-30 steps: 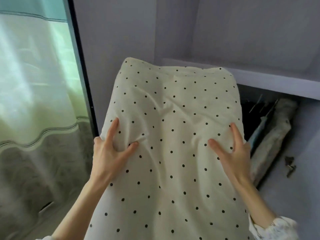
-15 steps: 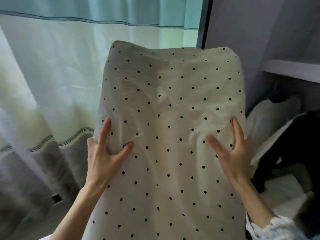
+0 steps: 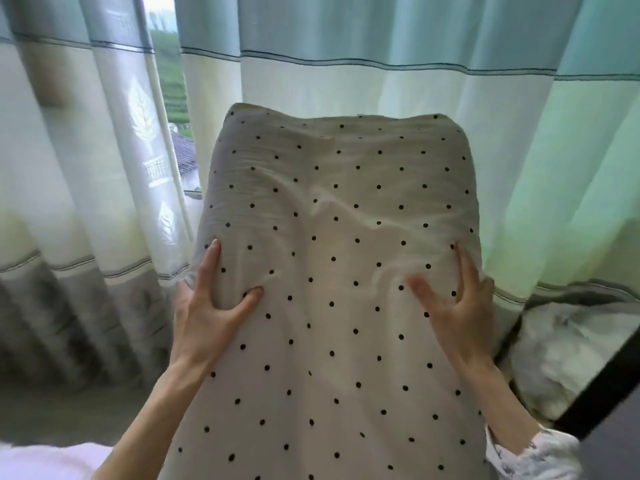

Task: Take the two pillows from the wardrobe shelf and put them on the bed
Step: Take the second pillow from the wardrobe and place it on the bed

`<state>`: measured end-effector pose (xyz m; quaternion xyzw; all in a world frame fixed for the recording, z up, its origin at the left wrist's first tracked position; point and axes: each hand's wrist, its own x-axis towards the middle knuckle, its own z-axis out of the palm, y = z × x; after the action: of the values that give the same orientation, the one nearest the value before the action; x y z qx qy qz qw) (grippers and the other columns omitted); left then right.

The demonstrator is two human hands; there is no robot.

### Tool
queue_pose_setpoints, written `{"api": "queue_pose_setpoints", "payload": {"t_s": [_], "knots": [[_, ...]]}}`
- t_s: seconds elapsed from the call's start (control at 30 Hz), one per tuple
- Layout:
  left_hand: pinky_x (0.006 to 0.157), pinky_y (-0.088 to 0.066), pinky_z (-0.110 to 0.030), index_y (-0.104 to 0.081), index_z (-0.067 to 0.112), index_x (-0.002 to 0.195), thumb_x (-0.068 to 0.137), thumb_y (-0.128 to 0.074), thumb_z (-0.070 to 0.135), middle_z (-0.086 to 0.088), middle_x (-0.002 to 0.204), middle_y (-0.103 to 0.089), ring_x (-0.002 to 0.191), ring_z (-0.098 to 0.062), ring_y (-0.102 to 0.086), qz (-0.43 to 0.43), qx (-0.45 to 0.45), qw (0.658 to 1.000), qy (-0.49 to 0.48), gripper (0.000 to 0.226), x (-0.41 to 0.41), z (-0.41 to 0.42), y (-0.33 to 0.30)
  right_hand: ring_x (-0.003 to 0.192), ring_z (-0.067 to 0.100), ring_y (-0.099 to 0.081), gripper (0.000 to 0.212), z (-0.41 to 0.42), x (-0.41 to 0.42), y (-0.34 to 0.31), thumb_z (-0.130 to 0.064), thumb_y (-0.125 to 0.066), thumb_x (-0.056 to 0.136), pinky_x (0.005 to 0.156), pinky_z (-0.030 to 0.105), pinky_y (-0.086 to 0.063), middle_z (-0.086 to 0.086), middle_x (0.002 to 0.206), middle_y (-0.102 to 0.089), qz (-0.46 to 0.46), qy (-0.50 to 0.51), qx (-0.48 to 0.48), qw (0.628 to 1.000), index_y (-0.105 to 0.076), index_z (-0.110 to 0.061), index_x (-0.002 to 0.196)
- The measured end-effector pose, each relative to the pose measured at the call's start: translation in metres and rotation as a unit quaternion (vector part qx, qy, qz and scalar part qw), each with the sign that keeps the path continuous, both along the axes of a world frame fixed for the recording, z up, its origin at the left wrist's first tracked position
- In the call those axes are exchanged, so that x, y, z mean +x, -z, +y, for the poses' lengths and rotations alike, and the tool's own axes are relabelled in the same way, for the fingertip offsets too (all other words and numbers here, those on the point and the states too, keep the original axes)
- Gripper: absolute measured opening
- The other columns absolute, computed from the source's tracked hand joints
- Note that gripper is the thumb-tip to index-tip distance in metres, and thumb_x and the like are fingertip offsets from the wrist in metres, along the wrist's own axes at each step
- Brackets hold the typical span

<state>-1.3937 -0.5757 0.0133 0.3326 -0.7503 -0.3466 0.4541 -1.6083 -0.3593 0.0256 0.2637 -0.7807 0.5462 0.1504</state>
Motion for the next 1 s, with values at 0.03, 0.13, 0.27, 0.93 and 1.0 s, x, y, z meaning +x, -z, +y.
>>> {"api": "queue_pose_setpoints", "payload": {"t_s": [0.03, 0.13, 0.27, 0.93, 1.0], "knots": [[0.093, -0.037, -0.036, -0.019, 0.072, 0.125, 0.061, -0.071, 0.061, 0.002, 0.113, -0.035, 0.103, -0.017, -0.042, -0.001, 0.001, 1.0, -0.021, 0.084, -0.005, -0.008, -0.002, 0.084, 0.002, -0.045, 0.082, -0.019, -0.015, 0.0, -0.08, -0.056, 0.059, 0.074, 0.025, -0.037, -0.007, 0.106, -0.036, -0.003, -0.023, -0.002, 1.0, -0.019, -0.061, 0.129], [0.095, -0.037, -0.04, -0.019, 0.068, 0.129, 0.063, -0.07, 0.06, 0.002, 0.114, -0.032, 0.104, -0.018, -0.04, -0.007, -0.007, 0.996, -0.085, 0.084, -0.023, -0.03, -0.012, 0.092, 0.014, -0.044, 0.081, -0.074, -0.055, -0.007, -0.073, -0.061, 0.061, 0.082, 0.032, -0.038, -0.004, 0.105, -0.036, -0.014, -0.086, -0.012, 0.996, -0.021, -0.058, 0.13], [0.096, -0.039, -0.046, -0.014, 0.071, 0.127, 0.057, -0.064, 0.068, 0.002, 0.115, -0.029, 0.104, -0.02, -0.039, -0.003, -0.003, 0.988, -0.156, 0.086, -0.037, -0.056, -0.024, 0.086, 0.017, -0.049, 0.084, -0.139, -0.095, -0.018, -0.075, -0.06, 0.059, 0.082, 0.033, -0.04, -0.002, 0.105, -0.038, 0.0, -0.151, -0.013, 0.988, -0.02, -0.059, 0.131], [0.098, -0.025, -0.025, -0.018, 0.057, 0.136, 0.065, -0.074, 0.049, 0.007, 0.117, -0.033, 0.106, 0.004, -0.024, 0.041, -0.017, 0.866, -0.497, 0.091, 0.04, -0.249, 0.006, 0.084, 0.016, -0.051, 0.087, -0.525, -0.038, -0.016, -0.068, -0.069, 0.06, 0.078, 0.029, -0.039, -0.001, 0.107, -0.038, 0.061, -0.503, -0.018, 0.862, -0.023, -0.056, 0.132], [0.1, -0.023, -0.024, -0.018, 0.058, 0.136, 0.065, -0.074, 0.049, 0.005, 0.121, -0.034, 0.109, 0.006, -0.024, 0.049, -0.008, 0.853, -0.519, 0.091, 0.047, -0.27, 0.007, 0.091, 0.017, -0.051, 0.085, -0.564, -0.027, -0.016, -0.064, -0.067, 0.062, 0.081, 0.029, -0.038, 0.001, 0.111, -0.04, 0.067, -0.53, -0.026, 0.845, -0.023, -0.055, 0.133]]}}
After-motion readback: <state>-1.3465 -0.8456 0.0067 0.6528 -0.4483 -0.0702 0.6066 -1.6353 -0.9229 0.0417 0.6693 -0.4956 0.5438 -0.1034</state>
